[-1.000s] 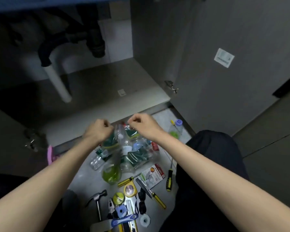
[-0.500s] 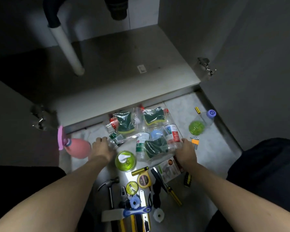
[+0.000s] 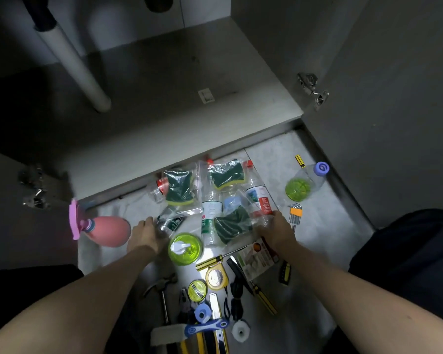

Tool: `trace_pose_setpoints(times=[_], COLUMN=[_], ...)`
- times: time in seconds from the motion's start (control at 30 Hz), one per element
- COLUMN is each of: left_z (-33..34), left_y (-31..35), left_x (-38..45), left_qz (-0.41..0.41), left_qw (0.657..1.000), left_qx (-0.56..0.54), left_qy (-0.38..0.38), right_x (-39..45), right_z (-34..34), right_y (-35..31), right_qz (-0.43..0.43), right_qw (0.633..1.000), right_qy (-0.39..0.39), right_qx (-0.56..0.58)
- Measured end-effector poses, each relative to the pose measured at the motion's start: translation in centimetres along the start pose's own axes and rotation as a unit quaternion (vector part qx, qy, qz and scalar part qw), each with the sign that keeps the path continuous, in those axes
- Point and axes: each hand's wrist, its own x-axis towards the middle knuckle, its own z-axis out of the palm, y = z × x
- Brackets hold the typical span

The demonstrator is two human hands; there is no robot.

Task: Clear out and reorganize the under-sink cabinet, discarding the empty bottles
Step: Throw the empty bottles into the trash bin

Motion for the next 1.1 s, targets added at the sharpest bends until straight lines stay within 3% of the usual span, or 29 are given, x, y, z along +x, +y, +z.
trace_pose_setpoints(times=[0.17,0.47,0.73,0.93,1.1], left_z=[-0.5,-3.8,-7.9,-13.8,-18.4], left_y=[-0.2,1.9,6.1,12.0,16.8], left_x=[-1.3,-3.7,-8.4,-12.5,-15.8], left_qz=[-0.019,0.003,0.107,0.25,0.343], left_qw=[1.0,0.999,0.982,0.923,0.851], left_qx=[-0.013,-0.02,-0.038,-0.135,-0.246], left_qy=[0.003,0.03,0.151,0.26,0.313], right_x=[-0.5,-2.9,-7.0,-10.6,-13.8], right_z=[-0.4,-3.6,-7.2,-11.4,-15.9], right_y=[-0.6,-3.0,-7.3,-12.1,-15.4], right_qz=[0.001,-0.023,-0.125,-0.268,-0.386], right_qw=[0.999,0.988,0.952,0.89,0.844], right_qy=[0.023,0.147,0.244,0.271,0.307], right_qx=[0.035,0.045,0.135,0.25,0.213])
